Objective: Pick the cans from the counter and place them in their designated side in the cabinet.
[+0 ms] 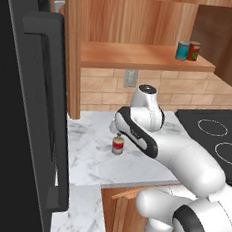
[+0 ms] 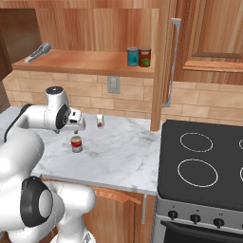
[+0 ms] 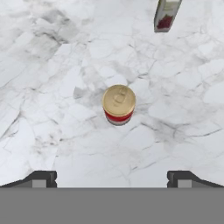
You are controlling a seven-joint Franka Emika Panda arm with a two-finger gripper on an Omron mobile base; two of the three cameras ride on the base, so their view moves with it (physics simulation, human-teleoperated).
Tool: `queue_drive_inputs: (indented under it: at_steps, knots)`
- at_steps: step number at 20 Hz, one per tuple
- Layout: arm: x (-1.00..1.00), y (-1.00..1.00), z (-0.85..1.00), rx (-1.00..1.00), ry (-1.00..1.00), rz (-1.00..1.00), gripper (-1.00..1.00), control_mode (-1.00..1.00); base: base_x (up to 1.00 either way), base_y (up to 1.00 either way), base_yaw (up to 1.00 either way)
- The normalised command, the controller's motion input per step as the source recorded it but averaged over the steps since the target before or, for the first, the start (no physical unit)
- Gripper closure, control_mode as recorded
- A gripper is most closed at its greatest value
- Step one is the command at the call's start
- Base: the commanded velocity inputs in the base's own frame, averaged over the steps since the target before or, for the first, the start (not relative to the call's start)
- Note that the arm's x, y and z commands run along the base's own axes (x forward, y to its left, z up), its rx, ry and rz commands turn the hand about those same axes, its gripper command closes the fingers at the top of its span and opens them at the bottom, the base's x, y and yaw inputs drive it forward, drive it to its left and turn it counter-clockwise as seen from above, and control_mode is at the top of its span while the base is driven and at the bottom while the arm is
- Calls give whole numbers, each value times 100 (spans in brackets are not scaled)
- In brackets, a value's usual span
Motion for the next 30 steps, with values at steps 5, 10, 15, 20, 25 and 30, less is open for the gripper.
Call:
queue_drive_inputs:
  at_steps: [5, 10, 15, 20, 25, 30]
  knots:
    - [3, 0, -16, 0, 2, 0, -100, -100, 0, 0, 0]
    - [7, 1, -16, 0, 2, 0, -100, -100, 0, 0, 0]
    - [10, 0, -15, 0, 2, 0, -100, -100, 0, 0, 0]
    - [11, 0, -17, 0, 2, 0, -100, -100, 0, 0, 0]
    - [15, 2, -16, 0, 2, 0, -100, -100, 0, 0, 0]
    - [13, 2, -14, 0, 3, 0, -100, -100, 0, 0, 0]
